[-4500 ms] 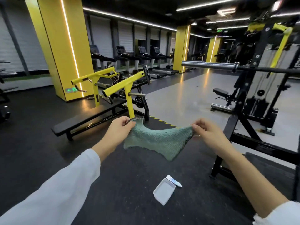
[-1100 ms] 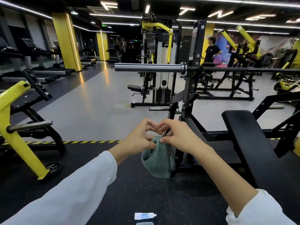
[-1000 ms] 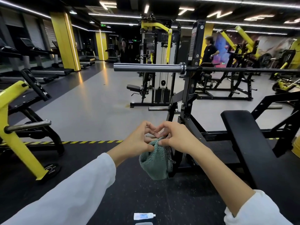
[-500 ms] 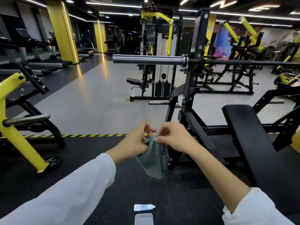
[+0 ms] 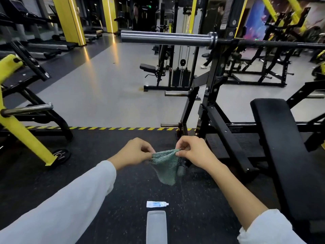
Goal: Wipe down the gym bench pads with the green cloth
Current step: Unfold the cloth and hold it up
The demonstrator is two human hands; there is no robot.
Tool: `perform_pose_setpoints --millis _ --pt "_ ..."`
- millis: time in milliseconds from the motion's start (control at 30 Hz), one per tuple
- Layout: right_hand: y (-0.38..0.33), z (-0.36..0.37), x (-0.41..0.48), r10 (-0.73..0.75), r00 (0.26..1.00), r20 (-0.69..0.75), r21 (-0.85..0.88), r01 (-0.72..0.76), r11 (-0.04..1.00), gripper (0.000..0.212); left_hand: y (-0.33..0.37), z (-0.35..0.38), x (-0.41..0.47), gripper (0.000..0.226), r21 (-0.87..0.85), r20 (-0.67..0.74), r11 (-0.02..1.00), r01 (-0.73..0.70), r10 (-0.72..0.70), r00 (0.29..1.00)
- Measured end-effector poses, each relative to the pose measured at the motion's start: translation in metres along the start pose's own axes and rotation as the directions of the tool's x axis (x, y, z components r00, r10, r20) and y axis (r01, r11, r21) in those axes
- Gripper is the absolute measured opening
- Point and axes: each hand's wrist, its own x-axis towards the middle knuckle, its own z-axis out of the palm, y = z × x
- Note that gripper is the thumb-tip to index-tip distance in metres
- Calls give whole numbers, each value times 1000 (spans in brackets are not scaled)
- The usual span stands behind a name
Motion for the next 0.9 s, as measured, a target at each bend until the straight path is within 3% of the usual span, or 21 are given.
perform_pose_setpoints --millis 167,267,467,600,900 --pt "28 31 9 59 998 11 27 -59 998 16 -37 31 10 11 -85 -37 996 0 -3 999" --pt "48 55 9 93 995 37 27 -94 995 12 -60 51 13 22 -141 -1 990 12 -12 1000" --pt "93 113 1 149 985 92 46 -154 987 14 -110 107 14 22 -14 -43 1000 -15 14 999" --pt "133 162 -13 169 979 116 47 -176 983 17 -160 158 11 8 23 -33 999 -29 29 999" --pt "245 304 -52 183 967 176 -14 -184 983 21 -289 291 8 8 62 -19 998 -30 32 999"
